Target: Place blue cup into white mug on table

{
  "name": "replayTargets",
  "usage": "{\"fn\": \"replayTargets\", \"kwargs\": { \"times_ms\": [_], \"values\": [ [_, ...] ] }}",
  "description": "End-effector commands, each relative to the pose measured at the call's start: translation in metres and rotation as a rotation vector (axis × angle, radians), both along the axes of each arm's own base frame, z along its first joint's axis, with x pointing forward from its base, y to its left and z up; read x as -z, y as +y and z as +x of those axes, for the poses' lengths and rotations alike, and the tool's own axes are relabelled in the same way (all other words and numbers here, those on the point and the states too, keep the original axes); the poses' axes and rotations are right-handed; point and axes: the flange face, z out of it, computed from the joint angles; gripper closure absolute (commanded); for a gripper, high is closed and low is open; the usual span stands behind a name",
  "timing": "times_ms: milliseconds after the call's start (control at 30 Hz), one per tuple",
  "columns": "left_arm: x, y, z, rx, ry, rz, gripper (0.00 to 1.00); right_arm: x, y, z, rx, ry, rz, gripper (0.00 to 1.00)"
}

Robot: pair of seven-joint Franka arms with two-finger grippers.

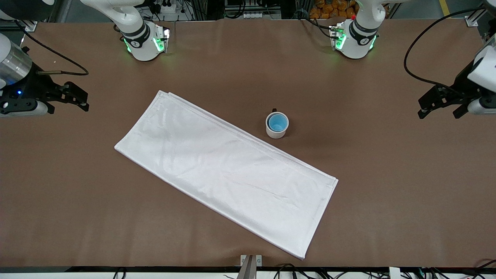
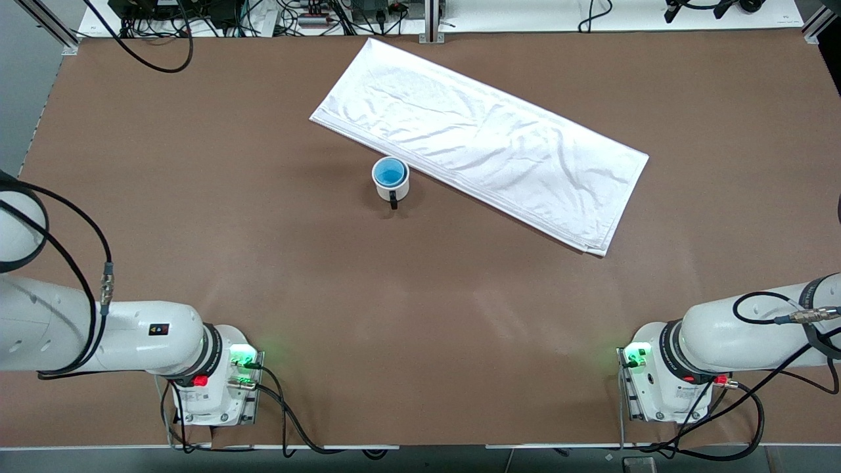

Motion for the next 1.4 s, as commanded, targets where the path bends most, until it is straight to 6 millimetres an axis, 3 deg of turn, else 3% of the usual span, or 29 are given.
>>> {"fn": "replayTargets", "kwargs": {
  "times_ms": [0,400,700,900,1367],
  "values": [
    [-0.007,0.001,-0.008,0.114,0.072,-0.009,0.0,-0.006,0.004,-0.004,-0.016,-0.018,0.024,0.0],
    [-0.011,0.003,-0.016,0.192,0.13,0.01,0.0,-0.008,0.009,-0.003,-0.019,-0.035,0.029,0.0],
    [0.0,0.001,-0.008,0.194,0.15,0.016,0.0,-0.008,0.015,-0.003,-0.025,-0.033,0.029,0.0],
    [-0.007,0.001,-0.004,0.194,0.135,0.014,0.0,-0.009,0.02,-0.003,-0.033,-0.037,0.03,0.0],
    [-0.012,0.0,-0.006,0.197,0.141,0.014,0.0,-0.009,0.011,-0.001,-0.031,-0.052,0.03,0.0]
  ]
}}
